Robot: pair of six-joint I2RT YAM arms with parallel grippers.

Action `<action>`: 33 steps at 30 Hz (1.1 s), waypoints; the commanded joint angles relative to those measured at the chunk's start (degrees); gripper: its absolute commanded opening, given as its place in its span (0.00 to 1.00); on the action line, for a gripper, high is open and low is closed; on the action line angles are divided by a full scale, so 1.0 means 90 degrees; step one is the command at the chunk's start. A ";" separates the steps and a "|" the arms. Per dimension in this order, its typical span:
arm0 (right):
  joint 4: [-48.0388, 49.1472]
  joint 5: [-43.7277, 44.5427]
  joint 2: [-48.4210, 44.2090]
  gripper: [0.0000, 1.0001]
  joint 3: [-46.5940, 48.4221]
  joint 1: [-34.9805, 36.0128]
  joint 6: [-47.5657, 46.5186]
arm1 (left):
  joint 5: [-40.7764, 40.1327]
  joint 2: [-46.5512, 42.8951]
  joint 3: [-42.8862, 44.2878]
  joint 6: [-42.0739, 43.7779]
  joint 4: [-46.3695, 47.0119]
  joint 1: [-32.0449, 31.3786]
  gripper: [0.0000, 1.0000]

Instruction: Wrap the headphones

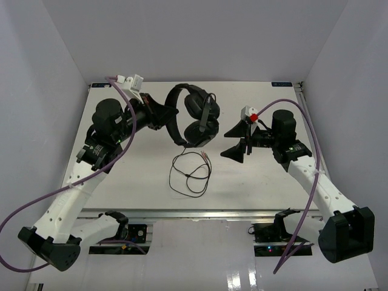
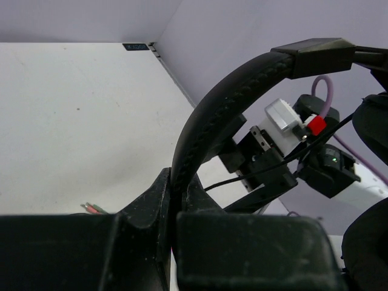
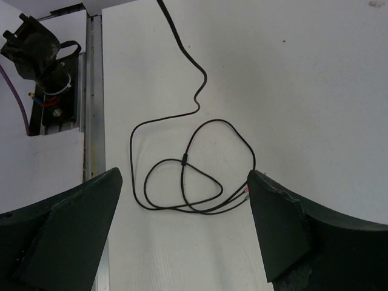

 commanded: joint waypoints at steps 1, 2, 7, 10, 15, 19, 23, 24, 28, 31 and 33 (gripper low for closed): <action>0.0951 -0.0167 0.0541 0.90 0.0862 0.0457 0.0073 | -0.0264 0.0273 0.0654 -0.0532 -0.0025 -0.0012 0.00; 0.1043 -0.0247 0.0693 0.90 0.1020 0.0572 0.0097 | -0.0313 0.0310 0.0733 -0.0568 -0.0043 -0.0012 0.00; 0.1285 -0.0093 0.1431 0.90 0.1675 0.1195 0.0180 | -0.0391 0.0439 0.0997 -0.0820 -0.0032 -0.0012 0.00; 0.1362 0.0004 0.1820 0.90 0.1949 0.1476 0.0230 | -0.0396 0.0499 0.1120 -0.0989 -0.0013 -0.0012 0.00; 0.1863 0.0367 0.2338 0.90 0.2025 0.1898 0.0340 | -0.0414 0.0473 0.1248 -0.1219 0.0090 -0.0012 0.00; 0.2914 0.0247 0.2688 0.93 0.1851 0.1974 0.1134 | -0.0465 0.0392 0.1268 -0.1409 0.0189 -0.0012 0.00; 0.4003 -0.0092 0.2869 0.99 0.1569 0.2164 0.1926 | -0.0568 0.0295 0.1229 -0.1600 0.0312 -0.0012 0.00; 0.4117 -0.0096 0.2915 0.96 0.1526 0.2263 0.2006 | -0.0608 0.0284 0.1218 -0.1644 0.0335 -0.0012 0.00; 0.4912 0.0002 0.3167 0.88 0.1342 0.2585 0.2602 | -0.0828 0.0155 0.1061 -0.1863 0.0591 -0.0012 0.00; 0.5511 0.0056 0.3374 0.82 0.1245 0.2728 0.3194 | -0.0988 0.0111 0.1032 -0.1944 0.0642 -0.0012 0.00; 0.6022 0.0064 0.3495 0.77 0.1174 0.2798 0.3676 | -0.1078 0.0080 0.1026 -0.1958 0.0629 -0.0012 0.00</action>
